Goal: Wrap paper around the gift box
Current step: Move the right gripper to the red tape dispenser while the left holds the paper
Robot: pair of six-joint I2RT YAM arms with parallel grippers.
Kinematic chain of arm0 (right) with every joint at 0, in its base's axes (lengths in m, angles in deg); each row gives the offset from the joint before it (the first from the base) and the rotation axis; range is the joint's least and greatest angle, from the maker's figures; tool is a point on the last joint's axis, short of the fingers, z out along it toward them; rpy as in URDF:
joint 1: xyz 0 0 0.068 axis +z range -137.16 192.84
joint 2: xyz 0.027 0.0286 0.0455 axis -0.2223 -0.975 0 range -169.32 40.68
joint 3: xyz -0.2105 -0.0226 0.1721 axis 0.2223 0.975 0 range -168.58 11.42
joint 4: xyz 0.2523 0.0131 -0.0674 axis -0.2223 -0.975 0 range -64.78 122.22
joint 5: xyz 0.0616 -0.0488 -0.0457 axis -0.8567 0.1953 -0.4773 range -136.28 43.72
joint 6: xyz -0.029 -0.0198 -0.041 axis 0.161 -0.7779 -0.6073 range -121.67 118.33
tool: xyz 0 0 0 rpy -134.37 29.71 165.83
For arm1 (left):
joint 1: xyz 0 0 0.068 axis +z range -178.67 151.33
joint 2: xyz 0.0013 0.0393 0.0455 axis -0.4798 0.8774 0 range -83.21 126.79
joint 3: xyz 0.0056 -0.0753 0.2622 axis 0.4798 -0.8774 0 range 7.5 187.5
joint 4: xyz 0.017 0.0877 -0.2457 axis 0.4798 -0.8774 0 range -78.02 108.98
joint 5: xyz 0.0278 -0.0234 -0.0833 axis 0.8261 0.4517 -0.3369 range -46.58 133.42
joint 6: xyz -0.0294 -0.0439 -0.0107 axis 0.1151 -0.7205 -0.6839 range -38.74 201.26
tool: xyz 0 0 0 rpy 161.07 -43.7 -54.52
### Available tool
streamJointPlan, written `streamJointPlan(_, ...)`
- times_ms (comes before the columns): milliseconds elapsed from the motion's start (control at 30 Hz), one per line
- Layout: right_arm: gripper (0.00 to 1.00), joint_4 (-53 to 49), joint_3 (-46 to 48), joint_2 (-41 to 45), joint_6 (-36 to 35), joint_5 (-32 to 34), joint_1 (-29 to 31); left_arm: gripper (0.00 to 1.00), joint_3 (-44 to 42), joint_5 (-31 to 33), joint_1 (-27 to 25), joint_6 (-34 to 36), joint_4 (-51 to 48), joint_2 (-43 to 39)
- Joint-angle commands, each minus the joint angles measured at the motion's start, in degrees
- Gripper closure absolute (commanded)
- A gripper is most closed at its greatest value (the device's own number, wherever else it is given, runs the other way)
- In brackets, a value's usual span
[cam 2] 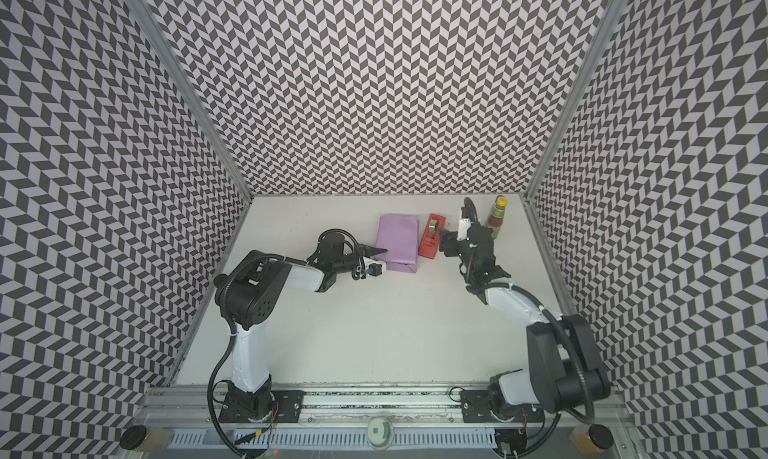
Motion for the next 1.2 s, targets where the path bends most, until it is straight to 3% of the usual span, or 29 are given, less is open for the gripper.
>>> streamJointPlan(0,0.33,-12.2,-6.9,-5.9,6.1,-9.1,-1.1,0.58,-0.4,3.3,-0.1,1.1,-6.9,2.2)
streamJointPlan(267,0.42,-12.8,-15.1,-18.0,14.1,-26.0,-3.3,0.58,-0.4,3.6,-0.1,1.1,-7.1,2.1)
streamJointPlan(733,0.49,-9.1,-17.4,-25.4,18.8,-30.0,-5.2,0.58,-0.3,3.7,-0.5,1.2,-6.9,2.1)
streamJointPlan(1167,0.62,-1.9,-17.1,-30.1,24.8,-34.5,-6.0,0.58,-0.4,4.2,-0.5,1.1,-7.0,2.1)
